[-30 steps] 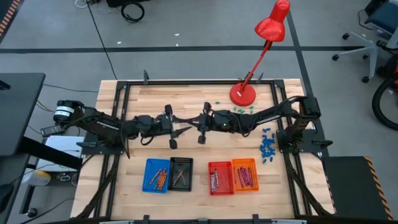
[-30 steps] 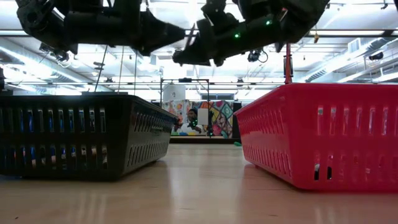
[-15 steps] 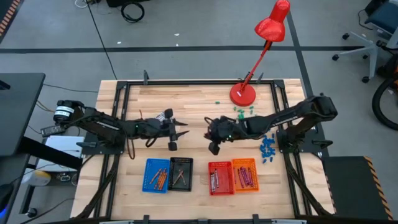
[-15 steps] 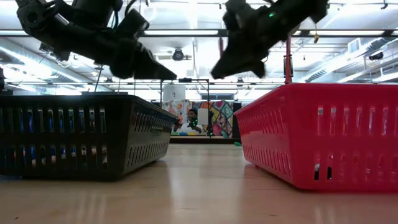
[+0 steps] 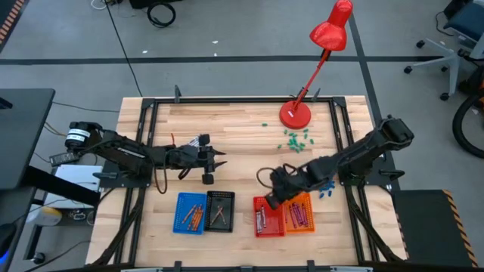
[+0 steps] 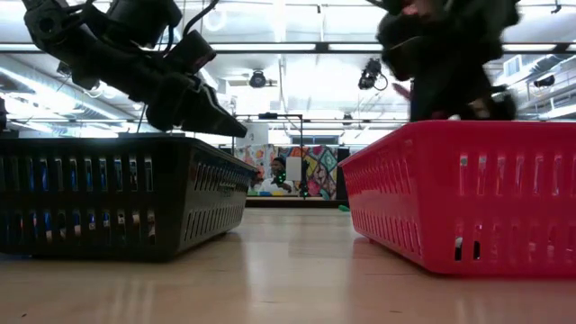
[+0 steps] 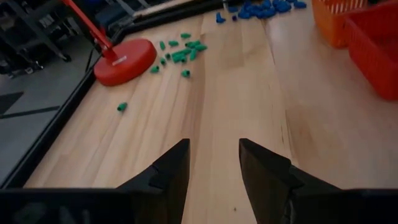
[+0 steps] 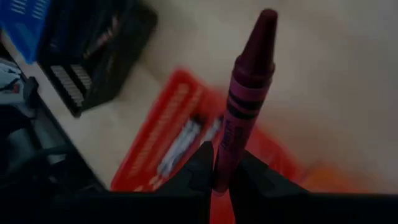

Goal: Sort crayons
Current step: Put the violet crayon into the orange basket

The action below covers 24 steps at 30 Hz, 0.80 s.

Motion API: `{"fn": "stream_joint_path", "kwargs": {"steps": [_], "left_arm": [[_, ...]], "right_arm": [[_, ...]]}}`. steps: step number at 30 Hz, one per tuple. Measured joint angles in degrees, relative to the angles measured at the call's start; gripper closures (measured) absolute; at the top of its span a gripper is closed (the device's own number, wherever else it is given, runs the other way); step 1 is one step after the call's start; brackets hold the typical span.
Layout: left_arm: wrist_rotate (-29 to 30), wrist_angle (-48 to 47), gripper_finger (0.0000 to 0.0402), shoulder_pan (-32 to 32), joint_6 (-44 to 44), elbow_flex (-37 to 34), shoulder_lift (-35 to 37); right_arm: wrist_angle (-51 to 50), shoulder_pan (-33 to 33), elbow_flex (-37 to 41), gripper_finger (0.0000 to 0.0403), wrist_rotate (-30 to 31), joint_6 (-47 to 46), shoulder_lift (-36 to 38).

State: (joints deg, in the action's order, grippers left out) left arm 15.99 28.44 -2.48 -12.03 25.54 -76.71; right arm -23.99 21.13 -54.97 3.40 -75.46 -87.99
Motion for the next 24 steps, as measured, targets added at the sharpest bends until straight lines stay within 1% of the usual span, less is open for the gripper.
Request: {"fn": "stream_joint_path", "kwargs": {"steps": [7,15,20,24], "left_arm": [[-0.2,-0.8,0.0251,0.0,0.7,0.0,0.0],[-0.2,-0.1,0.0251,0.0,0.7,0.0,0.0],[-0.2,0.1,0.0251,0.0,0.7,0.0,0.0],[-0.3,0.1,0.0251,0.0,0.7,0.0,0.0]], "right_arm": [[-3.2,6.2,0.0,0.0360,-4.6,-16.1,0.0],[-7.0,10.1,0.0,0.0360,-7.9,-29.4,0.0],[-12.4,11.1,0.0,0.0360,-9.0,-35.5,0.0],[-13.6,11.2,0.0,0.0360,-10.7,-36.9,-0.1]]}}
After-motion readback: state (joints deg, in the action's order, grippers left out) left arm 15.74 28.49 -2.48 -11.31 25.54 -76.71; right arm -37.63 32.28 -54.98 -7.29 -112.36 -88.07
